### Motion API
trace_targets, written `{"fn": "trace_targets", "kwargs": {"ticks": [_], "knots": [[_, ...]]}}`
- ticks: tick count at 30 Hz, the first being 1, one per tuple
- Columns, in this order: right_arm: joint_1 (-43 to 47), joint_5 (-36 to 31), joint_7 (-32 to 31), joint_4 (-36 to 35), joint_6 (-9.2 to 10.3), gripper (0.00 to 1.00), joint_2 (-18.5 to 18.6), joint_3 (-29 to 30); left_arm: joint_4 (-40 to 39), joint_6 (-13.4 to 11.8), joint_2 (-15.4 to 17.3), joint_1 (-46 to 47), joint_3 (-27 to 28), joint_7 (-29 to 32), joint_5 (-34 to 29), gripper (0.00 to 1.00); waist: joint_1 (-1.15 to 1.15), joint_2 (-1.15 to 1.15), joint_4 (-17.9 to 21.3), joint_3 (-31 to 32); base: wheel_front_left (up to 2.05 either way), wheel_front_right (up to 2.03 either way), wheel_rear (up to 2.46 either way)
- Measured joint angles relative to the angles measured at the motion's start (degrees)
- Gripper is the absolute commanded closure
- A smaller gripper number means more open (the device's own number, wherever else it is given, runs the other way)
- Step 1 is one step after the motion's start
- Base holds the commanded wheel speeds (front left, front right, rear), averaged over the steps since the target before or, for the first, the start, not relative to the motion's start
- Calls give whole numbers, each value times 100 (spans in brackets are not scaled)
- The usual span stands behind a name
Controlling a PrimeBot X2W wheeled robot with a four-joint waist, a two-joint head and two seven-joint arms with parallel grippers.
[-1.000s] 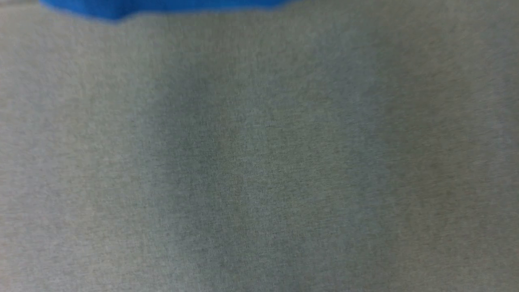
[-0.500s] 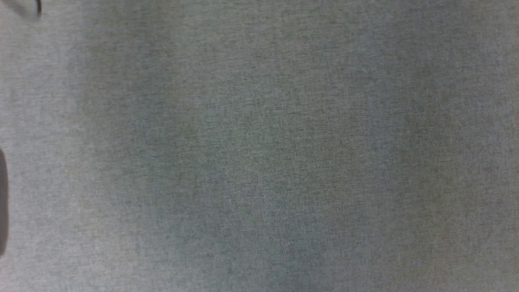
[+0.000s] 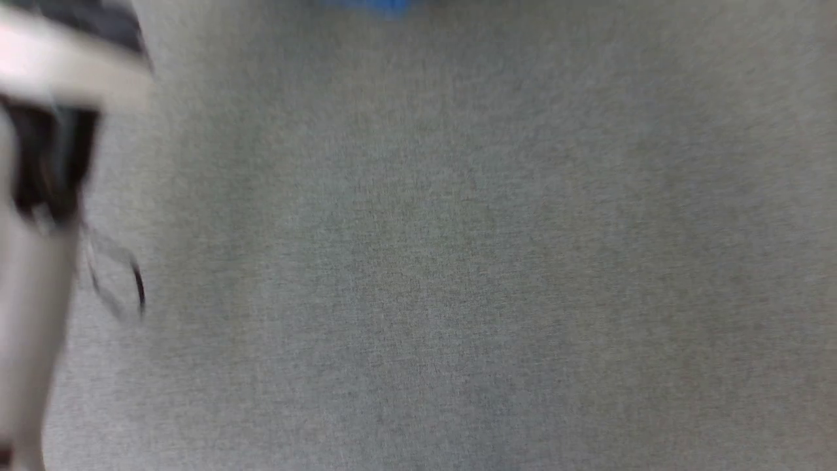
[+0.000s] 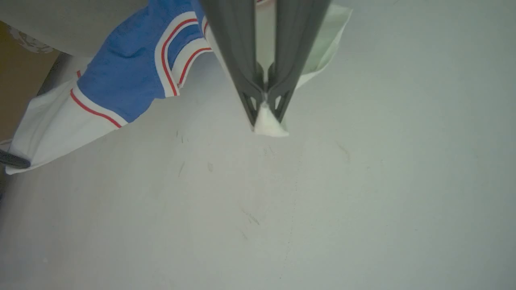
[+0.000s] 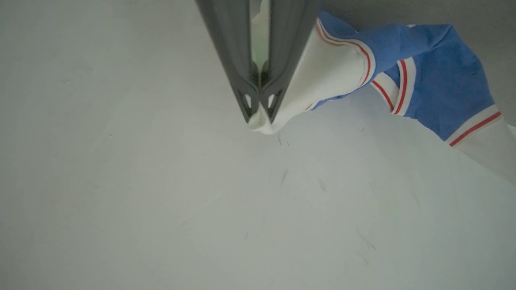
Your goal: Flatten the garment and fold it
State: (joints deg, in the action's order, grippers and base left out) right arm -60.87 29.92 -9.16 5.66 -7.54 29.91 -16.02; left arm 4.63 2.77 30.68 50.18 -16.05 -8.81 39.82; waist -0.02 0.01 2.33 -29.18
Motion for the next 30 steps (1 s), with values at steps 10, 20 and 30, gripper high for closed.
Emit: {"fn": "trace_targets", "kwargs": {"ticks": [10,20,30], "knots": [[3754,238,-528,-1435,0,100,-789,975,-1521,-753,248,-3393,-233,114,110,100,0,0,31,910,0,0,0],[6427,655,-1321,-1980,1,100,-1088,1330,-1567,-938,626,-5360,-866,708,240,100,0,0,-52,1782,0,0,0],[8356,1139,-1655,-1548,1,100,-597,1480,-1035,-989,776,-6427,-1399,1071,357,100,1,0,-91,2364,0,0,0]]}}
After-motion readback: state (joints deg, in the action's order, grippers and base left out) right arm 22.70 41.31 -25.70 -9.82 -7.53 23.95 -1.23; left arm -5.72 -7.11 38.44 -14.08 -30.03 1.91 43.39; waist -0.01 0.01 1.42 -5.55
